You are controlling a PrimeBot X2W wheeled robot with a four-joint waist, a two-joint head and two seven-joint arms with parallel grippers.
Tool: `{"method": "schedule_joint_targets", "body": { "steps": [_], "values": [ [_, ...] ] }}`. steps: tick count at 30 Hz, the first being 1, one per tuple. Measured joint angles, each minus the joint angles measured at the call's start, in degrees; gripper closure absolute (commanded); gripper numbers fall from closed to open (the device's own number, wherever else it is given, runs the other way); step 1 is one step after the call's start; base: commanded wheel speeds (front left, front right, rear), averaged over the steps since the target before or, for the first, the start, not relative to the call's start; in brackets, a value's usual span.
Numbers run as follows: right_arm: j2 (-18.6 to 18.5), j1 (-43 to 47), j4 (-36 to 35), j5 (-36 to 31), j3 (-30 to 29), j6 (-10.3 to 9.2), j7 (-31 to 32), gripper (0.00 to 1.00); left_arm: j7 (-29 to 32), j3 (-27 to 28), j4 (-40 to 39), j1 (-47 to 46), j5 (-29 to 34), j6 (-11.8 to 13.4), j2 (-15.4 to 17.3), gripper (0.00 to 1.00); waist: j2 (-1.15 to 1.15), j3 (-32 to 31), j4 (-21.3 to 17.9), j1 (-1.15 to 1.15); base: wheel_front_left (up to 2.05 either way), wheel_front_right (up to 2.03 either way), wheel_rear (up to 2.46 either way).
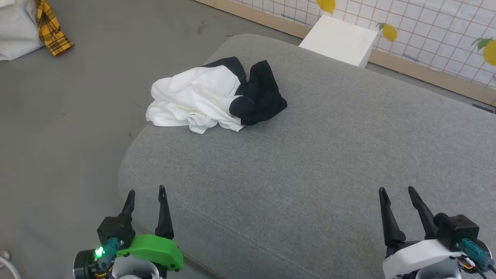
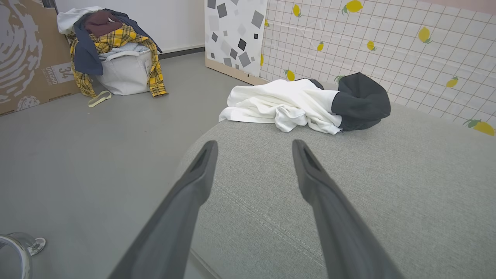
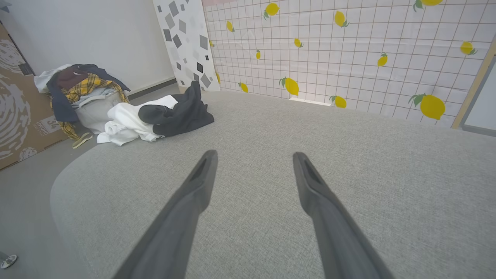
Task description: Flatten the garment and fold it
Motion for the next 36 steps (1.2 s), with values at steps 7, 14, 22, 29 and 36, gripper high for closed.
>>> {"method": "schedule_joint_targets", "body": {
  "steps": [7, 14, 22, 29, 36],
  "values": [
    [0.0, 0.0, -0.2, 0.3, 0.1, 0.00, -0.2, 0.00, -0.9, 0.2, 0.9, -0.5, -3.5, -0.5, 0.0, 0.00, 0.00, 0.8, 0.6, 0.00, 0.00, 0.00, 0.00],
    [0.1, -0.1, -2.6, -0.5, -0.9, 0.00, 0.8, 0.00, -0.1, 1.2, 3.5, -12.4, -7.8, -3.3, 1.9, 0.00, 0.00, 3.9, 0.3, 0.00, 0.00, 0.00, 0.00],
    [0.1, -1.8, -7.1, -2.8, -2.4, 0.00, 3.3, 0.00, 6.0, 4.4, 11.8, -29.5, -15.7, -6.4, 5.0, 0.00, 0.00, 9.4, -1.5, 0.00, 0.00, 0.00, 0.00],
    [0.1, -4.1, -10.6, -4.2, -3.5, 0.00, 4.9, 0.00, 16.3, 7.8, 19.5, -41.6, -20.8, -7.1, 9.6, 0.00, 0.00, 15.3, -5.0, 0.01, 0.00, 0.00, 0.00],
    [0.1, -4.6, -12.1, -4.2, -4.9, 0.00, 5.2, 0.00, 30.6, 9.8, 24.0, -47.7, -25.6, -4.2, 13.2, 0.00, 0.00, 21.1, -9.9, 0.01, 0.00, 0.00, 0.00]
  ]
}}
